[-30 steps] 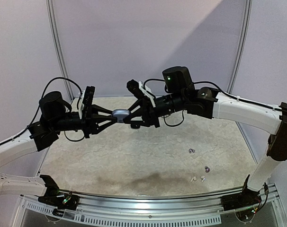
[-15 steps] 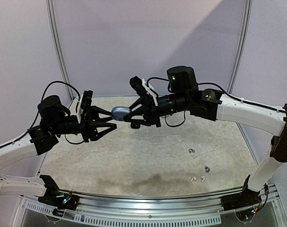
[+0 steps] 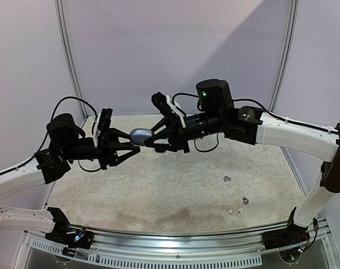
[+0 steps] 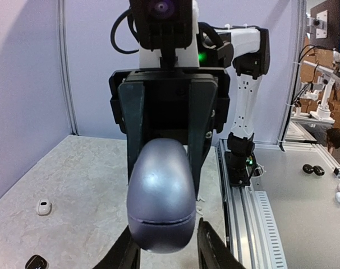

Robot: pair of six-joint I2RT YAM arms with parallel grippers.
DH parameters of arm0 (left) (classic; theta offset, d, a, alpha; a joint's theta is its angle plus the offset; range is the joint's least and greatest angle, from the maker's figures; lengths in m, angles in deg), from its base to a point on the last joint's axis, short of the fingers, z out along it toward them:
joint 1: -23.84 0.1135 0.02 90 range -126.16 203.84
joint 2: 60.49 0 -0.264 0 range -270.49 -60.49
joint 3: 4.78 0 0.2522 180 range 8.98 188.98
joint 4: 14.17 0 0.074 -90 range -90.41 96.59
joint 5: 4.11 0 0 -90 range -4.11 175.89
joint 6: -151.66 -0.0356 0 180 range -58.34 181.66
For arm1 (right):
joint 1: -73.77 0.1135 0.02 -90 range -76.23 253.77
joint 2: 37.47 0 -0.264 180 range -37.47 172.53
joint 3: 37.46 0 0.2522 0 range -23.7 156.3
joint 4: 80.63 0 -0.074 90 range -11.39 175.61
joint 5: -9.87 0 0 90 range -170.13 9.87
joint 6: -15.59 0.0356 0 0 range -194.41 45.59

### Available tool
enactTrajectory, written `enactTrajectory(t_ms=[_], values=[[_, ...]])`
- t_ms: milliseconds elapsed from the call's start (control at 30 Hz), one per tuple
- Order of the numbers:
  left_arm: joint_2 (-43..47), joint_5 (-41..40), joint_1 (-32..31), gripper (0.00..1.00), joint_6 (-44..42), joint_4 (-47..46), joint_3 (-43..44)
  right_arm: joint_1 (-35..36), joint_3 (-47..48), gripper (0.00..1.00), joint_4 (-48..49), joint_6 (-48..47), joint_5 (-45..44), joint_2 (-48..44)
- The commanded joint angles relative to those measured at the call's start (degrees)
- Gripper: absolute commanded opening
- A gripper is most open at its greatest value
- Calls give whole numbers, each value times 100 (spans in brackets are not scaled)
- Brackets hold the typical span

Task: Insert the wireless bluetooth earbuds into the charging case

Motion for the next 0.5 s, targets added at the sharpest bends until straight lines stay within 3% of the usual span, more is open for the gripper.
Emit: enactTrajectory(t_ms=[0,267,367,467], values=[[-13,164,-155,35,-5,-95,102,37,125,0,-95,-49,-221,15],[-26,164,-156,30,-23,-85,129,68,206,0,-261,-166,-301,84],[-34,190,-156,22,-22,-84,151,78,267,0,-341,-225,-300,127],[-36,216,-156,23,-21,-68,163,83,343,0,-461,-297,-346,186]])
